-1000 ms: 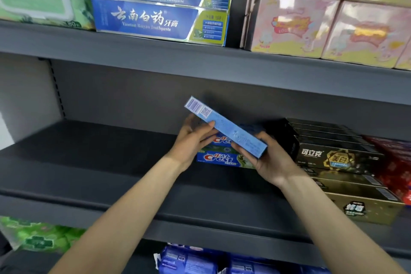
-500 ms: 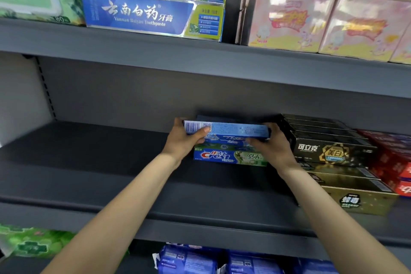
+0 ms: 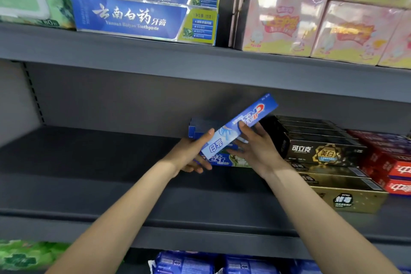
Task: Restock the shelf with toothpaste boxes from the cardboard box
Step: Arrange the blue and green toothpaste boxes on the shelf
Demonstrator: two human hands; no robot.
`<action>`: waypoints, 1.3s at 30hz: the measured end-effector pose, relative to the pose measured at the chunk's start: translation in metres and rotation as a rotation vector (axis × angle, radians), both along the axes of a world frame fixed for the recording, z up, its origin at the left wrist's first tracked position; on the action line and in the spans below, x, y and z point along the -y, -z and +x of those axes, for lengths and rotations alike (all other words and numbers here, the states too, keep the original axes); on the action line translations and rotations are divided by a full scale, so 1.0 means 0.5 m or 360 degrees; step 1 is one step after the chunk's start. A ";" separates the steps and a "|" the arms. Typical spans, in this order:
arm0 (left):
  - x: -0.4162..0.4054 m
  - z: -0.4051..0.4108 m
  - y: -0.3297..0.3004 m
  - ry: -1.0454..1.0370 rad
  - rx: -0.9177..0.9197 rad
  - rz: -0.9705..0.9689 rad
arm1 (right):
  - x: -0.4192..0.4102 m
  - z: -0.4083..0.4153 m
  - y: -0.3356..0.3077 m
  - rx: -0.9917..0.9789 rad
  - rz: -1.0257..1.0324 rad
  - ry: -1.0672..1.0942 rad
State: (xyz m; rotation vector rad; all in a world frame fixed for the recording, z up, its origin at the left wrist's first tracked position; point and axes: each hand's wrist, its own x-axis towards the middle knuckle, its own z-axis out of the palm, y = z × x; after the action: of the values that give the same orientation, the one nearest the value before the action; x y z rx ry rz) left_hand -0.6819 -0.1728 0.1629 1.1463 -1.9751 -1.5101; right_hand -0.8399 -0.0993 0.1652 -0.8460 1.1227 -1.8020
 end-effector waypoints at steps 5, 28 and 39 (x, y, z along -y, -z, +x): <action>0.034 0.011 -0.007 -0.0287 -0.0241 -0.0292 | 0.013 0.009 -0.048 -0.0710 0.0056 0.0263; 0.049 0.007 0.064 -0.0031 0.0550 -0.1191 | 0.045 0.007 0.066 -0.2787 0.0592 0.0644; -0.050 0.082 0.034 -0.0153 0.0902 -0.2144 | -0.055 0.150 0.018 -0.2407 0.0523 0.0531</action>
State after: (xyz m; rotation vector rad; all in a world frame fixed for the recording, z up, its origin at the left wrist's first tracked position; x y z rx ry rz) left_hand -0.6408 -0.1479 0.1458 0.9642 -2.4377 0.4037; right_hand -0.7649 -0.0718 0.1564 -1.9600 2.4759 -0.8925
